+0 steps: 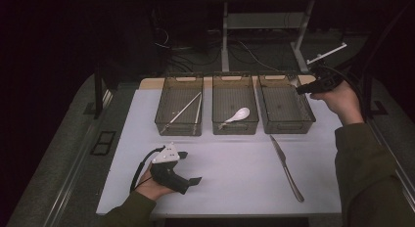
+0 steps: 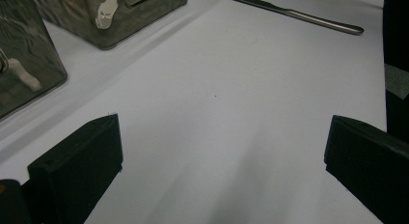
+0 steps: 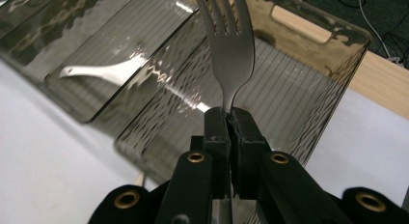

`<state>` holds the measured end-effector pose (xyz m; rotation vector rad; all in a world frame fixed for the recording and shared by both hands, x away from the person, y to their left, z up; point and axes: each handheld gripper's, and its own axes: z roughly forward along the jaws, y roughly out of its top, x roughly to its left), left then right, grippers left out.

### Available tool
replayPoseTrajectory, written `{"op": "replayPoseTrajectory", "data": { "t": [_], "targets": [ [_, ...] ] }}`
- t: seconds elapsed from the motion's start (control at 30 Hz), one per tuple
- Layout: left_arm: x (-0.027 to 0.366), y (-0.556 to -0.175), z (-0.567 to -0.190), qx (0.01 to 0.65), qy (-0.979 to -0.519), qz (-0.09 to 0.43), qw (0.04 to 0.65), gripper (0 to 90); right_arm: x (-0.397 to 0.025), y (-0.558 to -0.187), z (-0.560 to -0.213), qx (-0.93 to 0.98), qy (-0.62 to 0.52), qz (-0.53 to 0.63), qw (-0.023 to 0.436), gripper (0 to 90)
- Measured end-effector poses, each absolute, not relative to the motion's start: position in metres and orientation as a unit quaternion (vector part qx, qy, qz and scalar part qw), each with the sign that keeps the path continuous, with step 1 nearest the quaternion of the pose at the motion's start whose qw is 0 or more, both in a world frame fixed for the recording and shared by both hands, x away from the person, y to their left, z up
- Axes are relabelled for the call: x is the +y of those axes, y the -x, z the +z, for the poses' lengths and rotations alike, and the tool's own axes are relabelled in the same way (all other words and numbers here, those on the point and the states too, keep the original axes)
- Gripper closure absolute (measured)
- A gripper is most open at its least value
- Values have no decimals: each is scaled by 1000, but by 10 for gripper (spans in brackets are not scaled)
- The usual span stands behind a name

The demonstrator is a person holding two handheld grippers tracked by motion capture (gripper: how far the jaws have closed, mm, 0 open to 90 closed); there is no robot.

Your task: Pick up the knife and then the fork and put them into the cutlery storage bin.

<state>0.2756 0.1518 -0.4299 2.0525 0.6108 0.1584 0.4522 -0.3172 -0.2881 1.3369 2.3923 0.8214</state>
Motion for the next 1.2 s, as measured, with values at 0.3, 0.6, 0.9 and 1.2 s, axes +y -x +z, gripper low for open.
{"op": "replayPoseTrajectory", "data": {
  "t": [0.3, 0.6, 0.9, 1.2],
  "targets": [
    [152, -276, -430, 246, -842, 62, 476, 0, -315, -476, -304, 820, -482, 273, 144, 864],
    [151, -276, -431, 246, -842, 59, 476, 0, -313, -486, -337, 823, -496, 246, 124, 864],
    [151, -276, -430, 246, -842, 58, 477, 0, -308, -492, -371, 828, -503, 227, 98, 863],
    [151, -276, -430, 245, -842, 58, 477, 0, -299, -497, -386, 830, -504, 218, 97, 849]
  ]
}}
